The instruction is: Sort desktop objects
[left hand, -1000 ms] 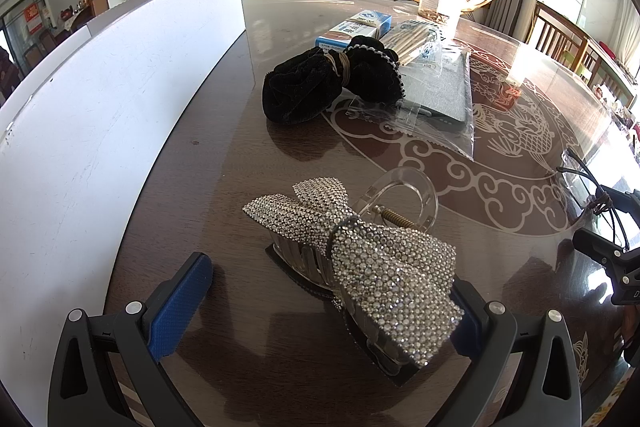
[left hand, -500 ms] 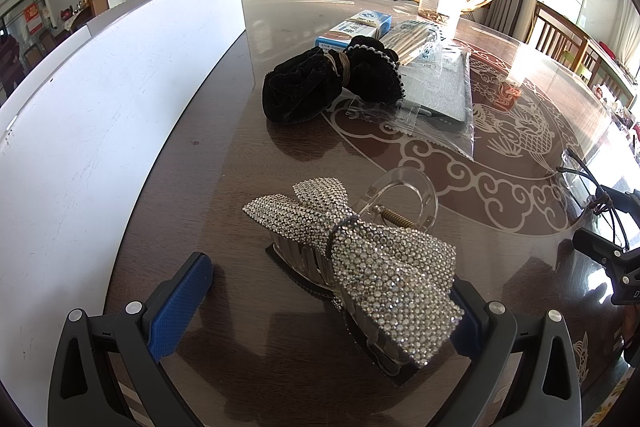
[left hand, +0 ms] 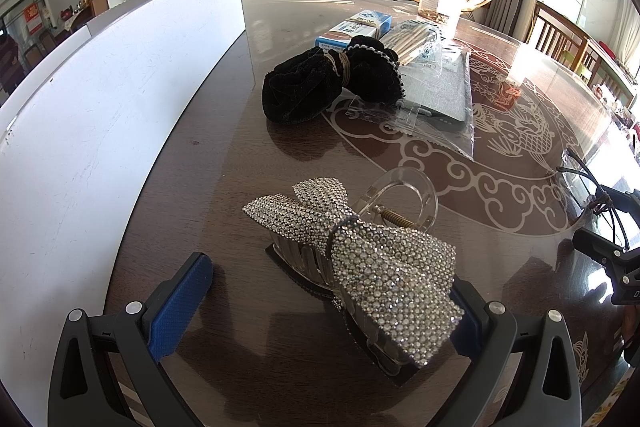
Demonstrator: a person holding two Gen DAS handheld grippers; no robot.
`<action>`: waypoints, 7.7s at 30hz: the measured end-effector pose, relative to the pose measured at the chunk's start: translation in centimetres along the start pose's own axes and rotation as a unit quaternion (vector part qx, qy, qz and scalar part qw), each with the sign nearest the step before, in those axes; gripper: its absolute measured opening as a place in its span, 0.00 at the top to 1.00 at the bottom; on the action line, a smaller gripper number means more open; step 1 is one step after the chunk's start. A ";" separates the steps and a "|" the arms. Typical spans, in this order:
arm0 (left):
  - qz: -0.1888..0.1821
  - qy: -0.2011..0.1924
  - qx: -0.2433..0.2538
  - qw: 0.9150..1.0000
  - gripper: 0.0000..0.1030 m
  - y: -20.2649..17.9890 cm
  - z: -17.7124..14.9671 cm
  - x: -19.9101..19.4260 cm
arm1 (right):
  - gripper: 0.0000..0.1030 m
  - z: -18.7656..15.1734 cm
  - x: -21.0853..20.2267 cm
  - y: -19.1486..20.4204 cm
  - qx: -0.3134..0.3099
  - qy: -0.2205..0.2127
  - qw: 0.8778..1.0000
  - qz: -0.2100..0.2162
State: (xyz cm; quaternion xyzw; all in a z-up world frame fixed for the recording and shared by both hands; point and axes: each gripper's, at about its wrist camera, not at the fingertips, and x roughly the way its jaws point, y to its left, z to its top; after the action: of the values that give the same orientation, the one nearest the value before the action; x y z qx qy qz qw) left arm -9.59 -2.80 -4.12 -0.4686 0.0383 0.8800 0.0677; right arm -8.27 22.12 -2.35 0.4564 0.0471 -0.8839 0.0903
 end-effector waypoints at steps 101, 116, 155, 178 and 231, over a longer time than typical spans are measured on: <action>-0.021 0.029 -0.001 0.999 0.00 -3.0 -2.8 -2.8 | 0.00 -2.9 -3.2 -0.1 0.040 -0.003 0.999 -0.020; -0.001 -0.001 -0.001 1.000 0.00 -3.9 -3.0 -2.4 | 0.00 -3.2 -2.9 0.3 0.032 0.001 0.999 -0.030; 0.010 -0.006 -0.017 1.000 0.00 -2.9 -2.5 -2.0 | 0.00 -3.2 -2.9 0.3 0.032 0.001 0.999 -0.030; 0.010 -0.007 -0.018 1.000 0.00 -2.9 -2.5 -1.9 | 0.00 -3.2 -2.9 0.3 0.032 0.001 0.999 -0.029; 0.073 -0.001 -0.113 0.991 0.00 1.6 -1.7 -1.1 | 0.00 16.3 11.2 7.5 -0.026 -0.006 0.999 0.047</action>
State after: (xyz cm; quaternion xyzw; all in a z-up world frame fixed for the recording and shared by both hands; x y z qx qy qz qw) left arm -7.84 -4.65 -4.17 -0.4685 -0.0274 0.8816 -0.0496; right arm -26.13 10.78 -2.04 0.4506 0.0477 -0.8797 0.1439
